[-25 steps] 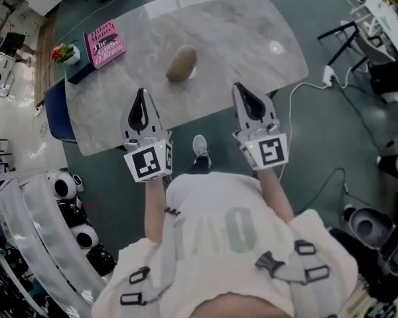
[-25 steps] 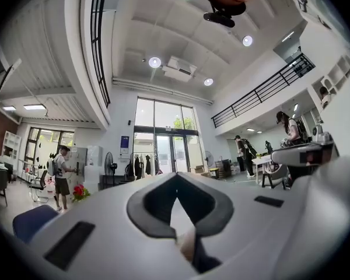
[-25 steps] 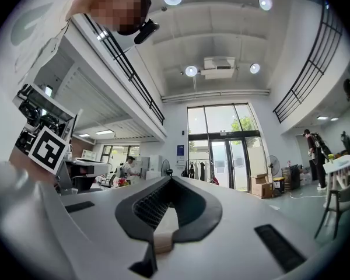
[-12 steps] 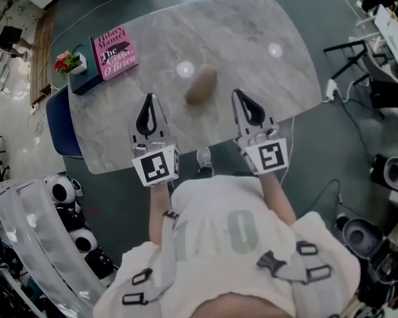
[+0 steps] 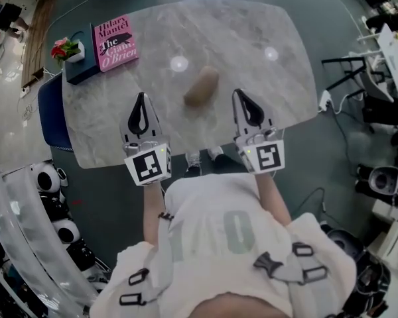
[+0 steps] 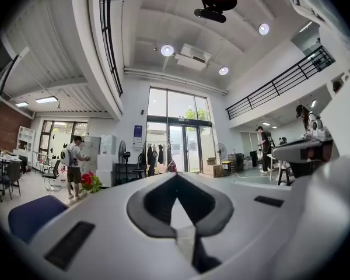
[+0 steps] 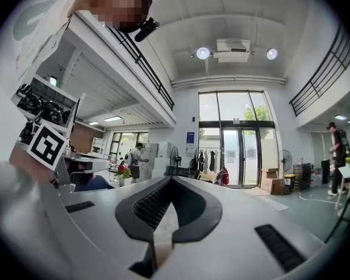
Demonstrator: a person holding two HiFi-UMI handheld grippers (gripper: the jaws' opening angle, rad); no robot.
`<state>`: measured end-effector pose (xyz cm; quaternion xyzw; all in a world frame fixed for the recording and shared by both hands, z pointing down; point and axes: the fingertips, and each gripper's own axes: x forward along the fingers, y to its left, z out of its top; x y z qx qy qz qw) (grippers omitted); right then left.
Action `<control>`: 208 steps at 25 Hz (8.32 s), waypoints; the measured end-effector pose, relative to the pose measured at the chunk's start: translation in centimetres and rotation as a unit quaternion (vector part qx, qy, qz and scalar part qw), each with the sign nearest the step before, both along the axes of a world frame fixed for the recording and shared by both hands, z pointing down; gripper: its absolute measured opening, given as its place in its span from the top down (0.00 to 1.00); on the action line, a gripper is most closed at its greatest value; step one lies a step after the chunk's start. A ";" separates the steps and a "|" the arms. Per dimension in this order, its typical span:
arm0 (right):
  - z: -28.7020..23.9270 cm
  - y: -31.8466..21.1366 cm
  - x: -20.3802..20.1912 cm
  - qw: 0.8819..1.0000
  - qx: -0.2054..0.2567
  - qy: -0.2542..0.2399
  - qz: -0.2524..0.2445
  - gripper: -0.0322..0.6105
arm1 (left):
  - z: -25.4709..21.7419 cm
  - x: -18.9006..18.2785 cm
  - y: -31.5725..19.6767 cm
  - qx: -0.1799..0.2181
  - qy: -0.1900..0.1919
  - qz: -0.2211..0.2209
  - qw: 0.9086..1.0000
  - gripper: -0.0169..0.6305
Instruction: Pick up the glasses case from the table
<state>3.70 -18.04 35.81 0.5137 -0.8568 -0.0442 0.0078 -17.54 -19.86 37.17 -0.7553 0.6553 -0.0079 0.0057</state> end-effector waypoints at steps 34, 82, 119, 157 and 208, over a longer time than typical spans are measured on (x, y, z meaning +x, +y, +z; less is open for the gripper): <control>-0.1 -5.6 2.8 0.995 0.007 -0.052 -0.090 0.95 | -2.1 6.2 -4.9 0.010 -0.040 -0.028 0.999 0.97; 7.3 -4.2 -4.7 0.841 -0.038 0.332 -0.426 0.34 | -1.9 2.3 -2.6 0.009 -0.041 -0.075 0.996 0.97; 27.7 -7.3 -3.1 0.449 -0.066 0.660 -0.598 0.34 | 1.8 -3.9 1.5 -0.035 -0.011 -0.236 0.971 0.97; 31.5 -7.1 -2.9 0.390 -0.117 0.668 -0.623 0.34 | 4.4 -2.8 0.7 -0.061 0.009 -0.237 0.970 0.97; 20.9 -6.9 -4.1 0.589 -0.061 0.654 -0.470 0.34 | -2.2 1.8 2.0 0.028 -0.016 -0.099 0.995 0.97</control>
